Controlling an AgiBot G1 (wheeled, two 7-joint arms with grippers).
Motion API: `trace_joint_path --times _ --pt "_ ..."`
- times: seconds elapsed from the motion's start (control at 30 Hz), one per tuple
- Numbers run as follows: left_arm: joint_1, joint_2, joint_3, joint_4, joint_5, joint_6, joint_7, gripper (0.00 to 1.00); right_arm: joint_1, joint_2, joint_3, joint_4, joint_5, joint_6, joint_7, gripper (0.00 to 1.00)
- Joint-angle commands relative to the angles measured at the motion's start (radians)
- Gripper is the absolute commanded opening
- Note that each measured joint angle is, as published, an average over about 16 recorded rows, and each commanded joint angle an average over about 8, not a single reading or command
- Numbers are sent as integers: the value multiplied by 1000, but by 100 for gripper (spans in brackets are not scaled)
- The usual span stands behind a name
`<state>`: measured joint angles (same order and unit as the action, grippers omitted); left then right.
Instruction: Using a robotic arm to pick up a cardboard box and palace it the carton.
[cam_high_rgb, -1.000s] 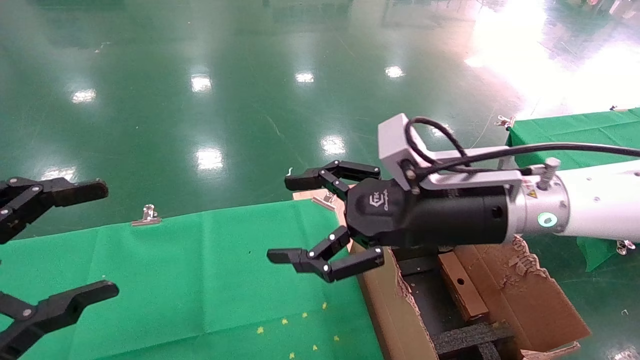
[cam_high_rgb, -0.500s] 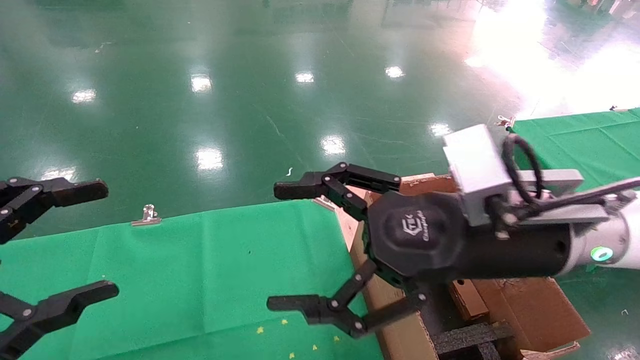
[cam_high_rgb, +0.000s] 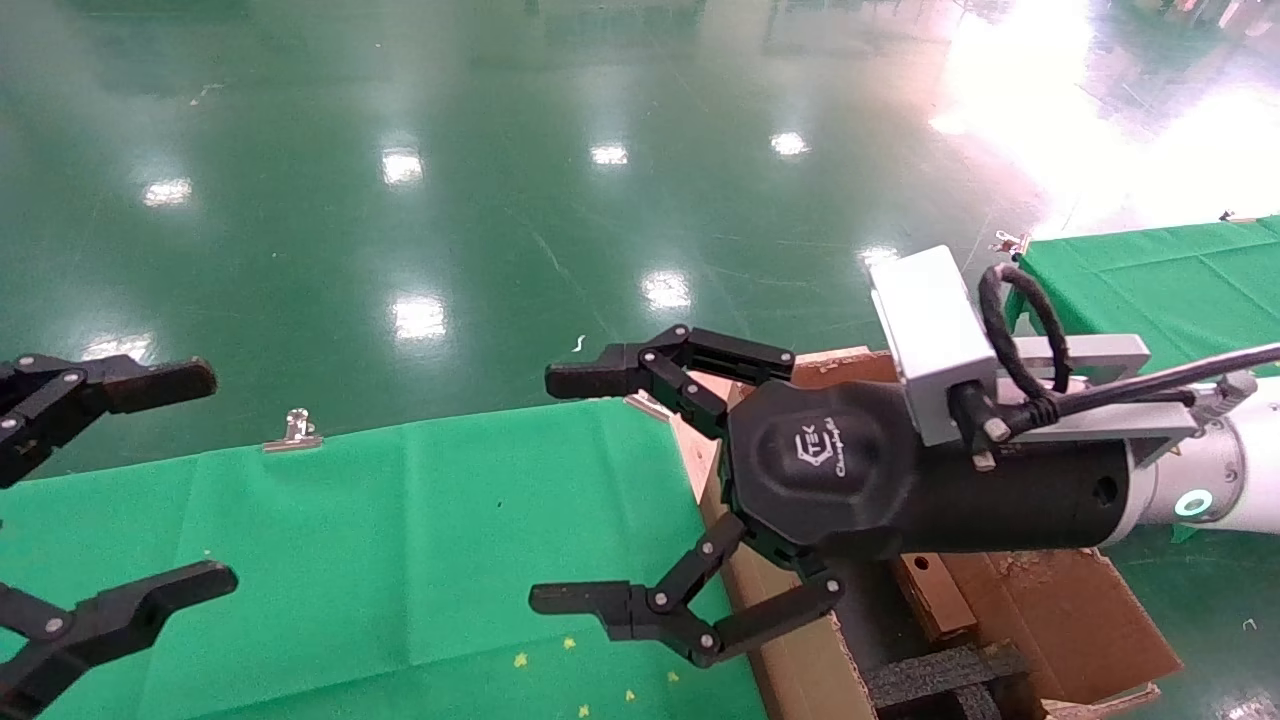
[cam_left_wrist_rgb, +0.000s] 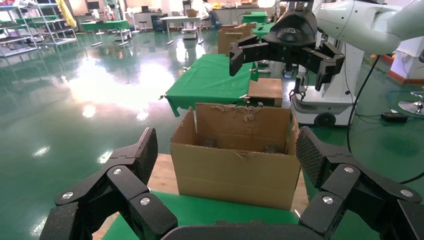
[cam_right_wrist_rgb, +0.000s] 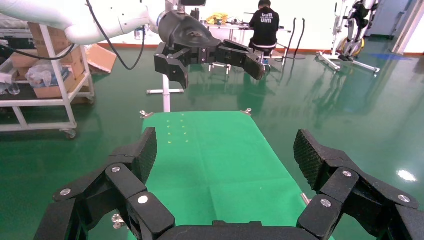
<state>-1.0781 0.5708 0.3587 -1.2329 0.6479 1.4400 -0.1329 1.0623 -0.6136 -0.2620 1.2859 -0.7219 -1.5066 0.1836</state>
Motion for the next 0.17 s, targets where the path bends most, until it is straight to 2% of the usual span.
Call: trace_joint_path --times 0.03,0.17 --pt "0 0 0 0 0 0 0 100 4 1 -5 -1 -3 3 1 100" --pt "0 0 0 0 0 0 0 100 6 1 -9 -1 -4 6 2 100"
